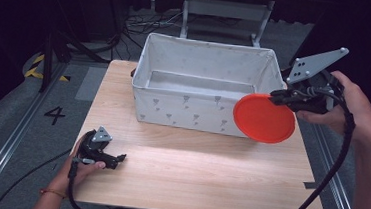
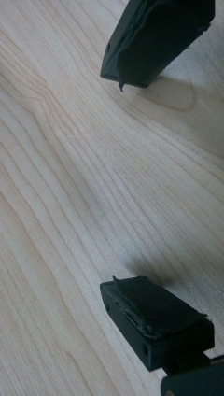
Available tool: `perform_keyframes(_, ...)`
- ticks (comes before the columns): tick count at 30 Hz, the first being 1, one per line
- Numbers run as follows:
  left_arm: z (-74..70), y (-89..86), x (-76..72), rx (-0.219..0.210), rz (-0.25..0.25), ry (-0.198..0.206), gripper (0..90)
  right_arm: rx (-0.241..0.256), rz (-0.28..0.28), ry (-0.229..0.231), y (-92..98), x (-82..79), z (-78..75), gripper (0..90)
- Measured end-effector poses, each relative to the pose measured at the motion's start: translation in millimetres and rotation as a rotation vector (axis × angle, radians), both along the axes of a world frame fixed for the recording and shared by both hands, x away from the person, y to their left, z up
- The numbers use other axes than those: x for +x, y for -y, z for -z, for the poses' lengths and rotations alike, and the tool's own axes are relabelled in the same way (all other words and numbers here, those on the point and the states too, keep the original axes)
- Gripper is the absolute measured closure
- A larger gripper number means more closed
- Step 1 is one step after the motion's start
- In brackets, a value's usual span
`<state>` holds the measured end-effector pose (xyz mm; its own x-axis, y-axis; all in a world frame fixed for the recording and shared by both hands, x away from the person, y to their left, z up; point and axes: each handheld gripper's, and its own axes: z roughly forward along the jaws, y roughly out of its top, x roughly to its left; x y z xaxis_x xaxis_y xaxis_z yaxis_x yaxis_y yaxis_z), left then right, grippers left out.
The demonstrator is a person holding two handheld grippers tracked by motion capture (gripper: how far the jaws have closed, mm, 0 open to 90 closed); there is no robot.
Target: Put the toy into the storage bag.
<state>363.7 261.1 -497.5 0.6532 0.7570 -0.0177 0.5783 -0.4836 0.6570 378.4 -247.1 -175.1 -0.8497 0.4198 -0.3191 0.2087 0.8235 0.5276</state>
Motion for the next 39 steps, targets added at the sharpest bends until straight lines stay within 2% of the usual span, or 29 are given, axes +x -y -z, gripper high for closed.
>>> perform_keyframes(2, 0.0, 0.0, 0.0, 0.0, 0.0, 0.0, 2.3, -0.003, 0.006, 0.002, -0.3, 2.8, -2.5, 82.6)
perform_keyframes(11, 0.0, 0.0, 0.0, -0.001, 0.0, -0.001, 2.3, -0.011, 0.01, 0.049, -6.9, 19.8, -33.7, 82.6)
perform_keyframes(17, 0.0, 0.1, 0.0, -0.001, -0.001, 0.0, 2.3, -0.009, 0.007, 0.073, -13.8, 36.8, -43.5, 82.6)
perform_keyframes(20, -0.1, -0.1, 0.0, -0.001, 0.002, -0.002, 2.3, -0.002, 0.01, 0.077, -16.5, 42.4, -44.8, 82.7)
perform_keyframes(28, -0.1, -0.3, 0.6, 0.001, 0.006, 0.0, 2.2, -0.002, 0.011, 0.065, -32.3, 70.8, -43.8, 82.6)
perform_keyframes(34, -0.1, -0.2, 0.3, -0.001, 0.005, -0.003, 2.2, -0.017, 0.013, 0.068, -44.8, 89.5, -40.8, 82.6)
perform_keyframes(37, 0.0, -0.2, 0.5, -0.001, 0.006, -0.001, 2.2, -0.025, 0.042, 0.084, -51.0, 101.2, -36.0, 82.6)
perform_keyframes(39, -0.2, -0.2, 0.3, 0.0, 0.006, -0.004, 2.2, 0.004, 0.079, 0.112, -54.7, 109.7, -32.2, 82.6)
